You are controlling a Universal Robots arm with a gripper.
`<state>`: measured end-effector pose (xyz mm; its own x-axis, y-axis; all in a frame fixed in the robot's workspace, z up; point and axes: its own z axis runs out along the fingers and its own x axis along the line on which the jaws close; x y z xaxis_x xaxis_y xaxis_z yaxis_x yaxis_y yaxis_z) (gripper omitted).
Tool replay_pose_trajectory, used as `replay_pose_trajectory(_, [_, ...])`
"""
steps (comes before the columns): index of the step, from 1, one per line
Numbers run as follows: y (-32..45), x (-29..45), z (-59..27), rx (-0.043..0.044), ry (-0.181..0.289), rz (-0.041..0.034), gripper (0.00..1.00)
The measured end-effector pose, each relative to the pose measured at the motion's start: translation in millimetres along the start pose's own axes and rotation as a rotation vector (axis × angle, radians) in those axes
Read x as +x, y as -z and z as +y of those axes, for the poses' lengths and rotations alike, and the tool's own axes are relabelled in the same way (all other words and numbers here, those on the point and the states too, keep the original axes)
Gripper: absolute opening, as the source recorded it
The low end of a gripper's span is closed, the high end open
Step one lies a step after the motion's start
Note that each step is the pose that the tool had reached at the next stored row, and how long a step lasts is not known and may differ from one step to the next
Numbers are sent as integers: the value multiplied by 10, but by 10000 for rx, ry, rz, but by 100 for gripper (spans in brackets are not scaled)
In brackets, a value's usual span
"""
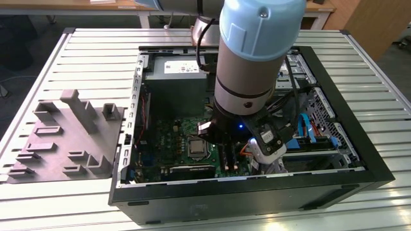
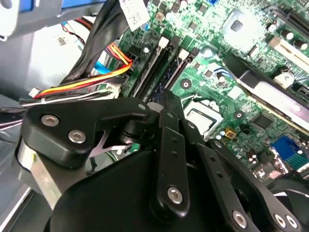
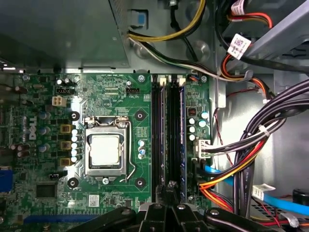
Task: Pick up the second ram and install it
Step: 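Press down the second ram until it locks into place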
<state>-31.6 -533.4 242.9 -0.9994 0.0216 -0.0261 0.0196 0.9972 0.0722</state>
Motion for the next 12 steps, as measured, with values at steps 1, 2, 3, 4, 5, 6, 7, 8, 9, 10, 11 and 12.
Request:
replay_pose_trajectory(1, [0, 0, 0, -1, 0, 0, 11])
replay_pose_trajectory(2, [1, 0, 0, -1, 0, 0, 11])
replay_pose_trajectory(3, [1, 0, 0, -1, 0, 0, 11])
replay_pose_trajectory(4, [4, 0, 4, 5, 0, 1, 11])
replay_pose_trajectory(5, [2, 0, 16, 2, 0, 0, 11])
replay_pose_trajectory(6, [0, 1, 36, 2, -1, 0, 11])
replay_pose_trajectory(7, [-3, 1, 62, 1, 0, 0, 11])
replay_pose_trajectory(8, [-4, 2, 93, 3, 0, 1, 11])
replay_pose_trajectory(9, [-7, 3, 128, 3, 0, 1, 11])
replay_pose_trajectory(10, [-11, 3, 164, 1, 1, 0, 11])
replay_pose_trajectory(11, [-13, 4, 198, 2, 0, 1, 11])
replay_pose_trajectory(12, [-16, 5, 234, 2, 1, 1, 11])
